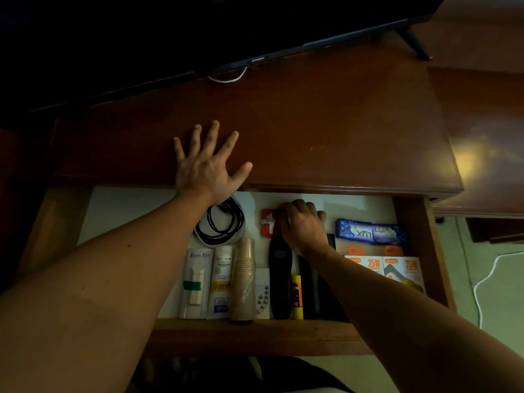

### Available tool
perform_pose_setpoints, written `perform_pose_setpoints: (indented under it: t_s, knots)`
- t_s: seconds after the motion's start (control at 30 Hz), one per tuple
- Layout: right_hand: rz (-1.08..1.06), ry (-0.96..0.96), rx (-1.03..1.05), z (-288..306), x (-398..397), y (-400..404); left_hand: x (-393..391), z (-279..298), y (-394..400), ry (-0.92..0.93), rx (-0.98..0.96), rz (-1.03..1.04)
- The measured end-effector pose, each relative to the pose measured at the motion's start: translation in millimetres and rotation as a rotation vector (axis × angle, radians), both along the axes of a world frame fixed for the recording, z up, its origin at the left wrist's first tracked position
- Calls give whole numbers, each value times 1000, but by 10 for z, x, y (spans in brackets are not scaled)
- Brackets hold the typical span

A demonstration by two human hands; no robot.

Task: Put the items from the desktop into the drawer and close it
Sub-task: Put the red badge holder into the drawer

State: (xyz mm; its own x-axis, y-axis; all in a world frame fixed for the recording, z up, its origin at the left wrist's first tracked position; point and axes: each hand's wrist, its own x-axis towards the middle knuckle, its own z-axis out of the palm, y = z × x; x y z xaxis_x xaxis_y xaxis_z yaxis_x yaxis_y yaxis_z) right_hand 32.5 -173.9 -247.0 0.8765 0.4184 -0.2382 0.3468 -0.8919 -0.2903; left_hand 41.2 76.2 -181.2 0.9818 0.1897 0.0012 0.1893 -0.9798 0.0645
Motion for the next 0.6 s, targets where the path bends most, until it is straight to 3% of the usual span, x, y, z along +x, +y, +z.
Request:
perform_pose_setpoints:
  t_s: [0.3,0.6]
  knots:
    - [-62,-18,72,108,-17,-57,74,-6,69,124,2,0]
    - [-83,-40,188,542,-371,-249,-432,248,-135,255,-168,-26]
